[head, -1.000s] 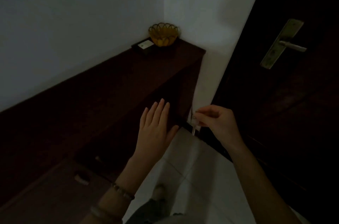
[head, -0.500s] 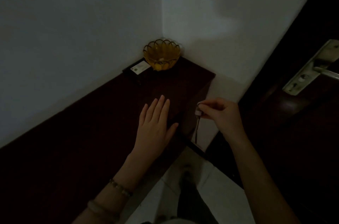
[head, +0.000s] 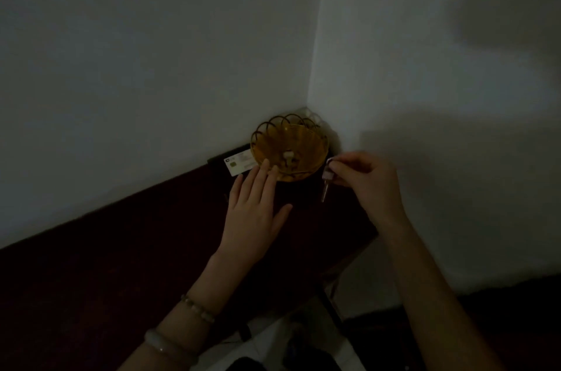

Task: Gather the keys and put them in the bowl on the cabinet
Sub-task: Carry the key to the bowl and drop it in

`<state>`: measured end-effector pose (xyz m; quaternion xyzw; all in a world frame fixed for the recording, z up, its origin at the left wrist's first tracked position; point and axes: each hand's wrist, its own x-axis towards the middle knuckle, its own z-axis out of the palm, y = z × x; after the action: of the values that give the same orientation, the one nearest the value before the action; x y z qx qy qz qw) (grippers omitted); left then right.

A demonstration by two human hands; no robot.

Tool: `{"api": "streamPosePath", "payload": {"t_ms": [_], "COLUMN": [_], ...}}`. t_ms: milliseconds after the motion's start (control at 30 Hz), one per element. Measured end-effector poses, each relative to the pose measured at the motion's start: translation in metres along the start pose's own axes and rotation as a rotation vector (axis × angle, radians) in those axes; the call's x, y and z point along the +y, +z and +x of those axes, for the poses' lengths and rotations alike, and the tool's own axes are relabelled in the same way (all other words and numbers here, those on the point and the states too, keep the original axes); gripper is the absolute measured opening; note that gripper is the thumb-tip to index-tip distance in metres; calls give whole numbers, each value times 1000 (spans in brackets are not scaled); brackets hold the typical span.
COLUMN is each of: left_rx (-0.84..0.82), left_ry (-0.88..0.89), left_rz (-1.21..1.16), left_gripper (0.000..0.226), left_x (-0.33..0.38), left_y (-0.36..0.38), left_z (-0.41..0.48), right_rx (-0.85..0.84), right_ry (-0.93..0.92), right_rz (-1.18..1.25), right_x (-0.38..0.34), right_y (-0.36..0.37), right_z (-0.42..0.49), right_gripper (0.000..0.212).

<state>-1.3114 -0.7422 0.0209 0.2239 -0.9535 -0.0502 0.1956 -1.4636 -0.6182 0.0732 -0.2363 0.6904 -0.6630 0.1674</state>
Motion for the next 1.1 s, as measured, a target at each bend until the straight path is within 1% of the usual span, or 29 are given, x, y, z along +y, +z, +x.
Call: {"api": "streamPosePath", "payload": {"t_ms": [133,233,300,433,533,600,800,967,1100], "left_rx": [-29,-42,-43,-53,-71,-83,-107,-100,-84], "left_ry": [-75,-119,-135,-159,-163,-161,-154,-144,-121], "left_rz": [26,35,38,42,42,43,34,39,26], "left_gripper": [65,64,65,66,66,67,67,66,66], "left_x": [-6,-12,-16,-21,-25,-27,-31,-38,-41], "left_y": [11,17,20,24,28,30,32,30,29], "left_z": [16,24,29,34,37,38,38,35,32], "right_rx": [-54,-104,-157,-282,-289,-306,-333,-348,-344], "right_ry": [-6,-15,4,37,-20,1,22,47,53], "right_rz": [-52,-139,-173,-330,-546,-649,-771,-878,-915], "right_x": [8,18,27,46,61,66,70,73,67], "right_y": [10,25,36,58,71,75,81,85,81], "right_z": [51,83,101,123,133,138,147,148,143], "right_gripper": [10,18,23,21,9,9,6,11,17]}}
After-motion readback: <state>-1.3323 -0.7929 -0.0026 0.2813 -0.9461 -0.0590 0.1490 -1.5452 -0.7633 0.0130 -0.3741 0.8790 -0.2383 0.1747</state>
